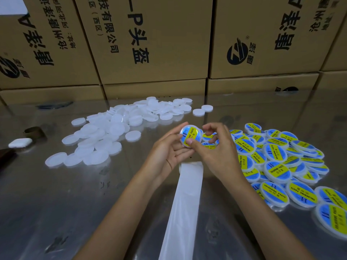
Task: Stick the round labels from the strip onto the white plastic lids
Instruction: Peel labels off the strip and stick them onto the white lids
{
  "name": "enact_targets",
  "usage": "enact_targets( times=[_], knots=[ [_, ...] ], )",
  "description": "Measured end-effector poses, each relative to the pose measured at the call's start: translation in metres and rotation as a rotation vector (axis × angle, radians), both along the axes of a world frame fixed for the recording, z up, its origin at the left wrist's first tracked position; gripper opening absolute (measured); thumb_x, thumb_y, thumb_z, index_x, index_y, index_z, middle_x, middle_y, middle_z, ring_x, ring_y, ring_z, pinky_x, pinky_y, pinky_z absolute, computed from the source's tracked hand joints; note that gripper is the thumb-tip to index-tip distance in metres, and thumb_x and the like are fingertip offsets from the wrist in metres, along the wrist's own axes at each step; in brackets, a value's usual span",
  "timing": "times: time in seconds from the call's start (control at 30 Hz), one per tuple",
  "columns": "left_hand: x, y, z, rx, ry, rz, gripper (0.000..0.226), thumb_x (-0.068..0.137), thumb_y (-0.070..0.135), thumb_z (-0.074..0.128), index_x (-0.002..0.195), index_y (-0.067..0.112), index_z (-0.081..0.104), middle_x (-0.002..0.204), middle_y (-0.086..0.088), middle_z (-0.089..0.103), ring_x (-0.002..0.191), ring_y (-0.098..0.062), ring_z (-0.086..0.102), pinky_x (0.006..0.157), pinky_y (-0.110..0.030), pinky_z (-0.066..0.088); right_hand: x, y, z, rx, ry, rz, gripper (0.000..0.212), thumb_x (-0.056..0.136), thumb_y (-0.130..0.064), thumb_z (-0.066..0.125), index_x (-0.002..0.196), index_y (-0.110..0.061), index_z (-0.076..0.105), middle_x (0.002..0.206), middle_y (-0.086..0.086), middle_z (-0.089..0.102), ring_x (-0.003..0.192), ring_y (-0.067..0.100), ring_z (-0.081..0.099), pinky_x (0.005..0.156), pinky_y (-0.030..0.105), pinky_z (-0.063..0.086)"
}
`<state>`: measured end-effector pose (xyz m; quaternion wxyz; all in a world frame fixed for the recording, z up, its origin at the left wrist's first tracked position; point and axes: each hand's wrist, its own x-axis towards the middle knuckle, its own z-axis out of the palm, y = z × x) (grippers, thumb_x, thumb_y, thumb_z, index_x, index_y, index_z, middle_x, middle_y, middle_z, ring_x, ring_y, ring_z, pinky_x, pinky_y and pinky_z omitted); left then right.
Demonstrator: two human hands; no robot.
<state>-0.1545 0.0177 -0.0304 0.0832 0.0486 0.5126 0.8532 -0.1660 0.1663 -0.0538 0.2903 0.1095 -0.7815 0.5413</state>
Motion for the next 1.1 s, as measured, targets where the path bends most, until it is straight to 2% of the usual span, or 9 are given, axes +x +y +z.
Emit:
enact_targets(
  times=[0.1,0.2,0.3,0.5,0.6,0.67,0.7,0.8,1.1],
  knots=[
    [0.001,-0.001,0.000,0.007,0.001,-0.033,0.040,0.102,0.008,0.041,0.137,0.016,0.058,0.126,-0.021,0.067,0.119,-0.036,0.064,0.101,-0.040,0.053,0.001,-0.003,-0.003,0.030,-0.008,0.025,0.039,0.070,-0.048,0.083,0.099,-0.033,0.063,0.095,-0.016,0.056,0.084,0.002,0.053,0.069,0.009,0.041],
    [0.001,0.000,0.001,0.000,0.011,-0.047,0.038,0.102,0.008,0.042,0.134,0.017,0.061,0.122,-0.019,0.070,0.111,-0.032,0.069,0.093,-0.036,0.058,-0.002,-0.001,-0.004,0.024,0.004,-0.016,0.030,0.072,-0.049,0.081,0.091,-0.030,0.067,0.078,-0.014,0.058,0.073,0.007,0.051,0.063,0.013,0.038],
    [0.002,0.001,0.000,-0.024,0.035,-0.072,0.036,0.100,0.004,0.048,0.130,0.017,0.063,0.119,-0.017,0.072,0.104,-0.030,0.072,0.083,-0.032,0.060,-0.004,0.001,-0.004,-0.033,0.013,-0.045,0.023,0.077,-0.041,0.080,0.080,-0.022,0.068,0.064,-0.008,0.054,0.060,0.008,0.046,0.056,0.015,0.037],
    [0.005,-0.002,-0.006,-0.234,0.202,-0.046,0.045,0.094,-0.004,0.062,0.133,0.018,0.061,0.109,-0.019,0.074,0.099,-0.036,0.073,0.087,-0.031,0.059,-0.002,0.002,-0.003,-0.065,0.043,-0.045,0.025,0.093,-0.025,0.067,0.068,-0.022,0.062,0.056,-0.015,0.058,0.054,0.004,0.052,0.053,0.011,0.035],
    [0.005,0.000,-0.007,-0.293,0.235,0.063,0.038,0.093,0.005,0.069,0.128,0.019,0.064,0.101,-0.018,0.076,0.090,-0.037,0.075,0.080,-0.031,0.061,-0.002,0.002,-0.004,-0.056,0.031,-0.016,0.026,0.097,-0.028,0.062,0.074,-0.016,0.065,0.054,-0.001,0.054,0.051,0.009,0.043,0.051,0.021,0.035],
    [0.005,-0.001,-0.008,-0.292,0.245,0.134,0.036,0.092,0.009,0.071,0.126,0.017,0.066,0.098,-0.018,0.076,0.087,-0.037,0.075,0.075,-0.032,0.062,0.000,-0.001,-0.004,-0.039,0.011,0.048,0.017,0.095,-0.035,0.062,0.083,-0.023,0.068,0.061,0.002,0.057,0.054,0.014,0.047,0.052,0.029,0.041],
    [0.005,-0.002,-0.007,-0.287,0.244,0.167,0.035,0.091,0.011,0.072,0.125,0.017,0.067,0.097,-0.018,0.077,0.085,-0.035,0.076,0.072,-0.032,0.062,0.002,-0.003,-0.003,-0.022,-0.007,0.080,0.011,0.091,-0.041,0.066,0.089,-0.031,0.067,0.064,-0.001,0.058,0.054,0.012,0.047,0.053,0.028,0.042],
    [0.005,-0.002,-0.007,-0.250,0.214,0.237,0.028,0.091,0.016,0.072,0.119,0.018,0.071,0.094,-0.016,0.077,0.080,-0.029,0.076,0.065,-0.030,0.061,0.003,-0.008,-0.004,0.051,-0.011,0.108,0.027,0.079,-0.052,0.073,0.099,-0.036,0.064,0.064,-0.003,0.053,0.054,0.006,0.045,0.052,0.016,0.036],
    [0.007,0.002,-0.007,-0.218,0.210,0.146,0.026,0.096,0.027,0.063,0.121,0.023,0.070,0.103,-0.014,0.077,0.086,-0.033,0.076,0.072,-0.029,0.061,0.003,-0.004,-0.005,-0.034,0.059,0.051,0.011,0.091,-0.032,0.068,0.096,-0.024,0.074,0.051,0.000,0.051,0.047,0.008,0.039,0.048,0.031,0.038]
  ],
)
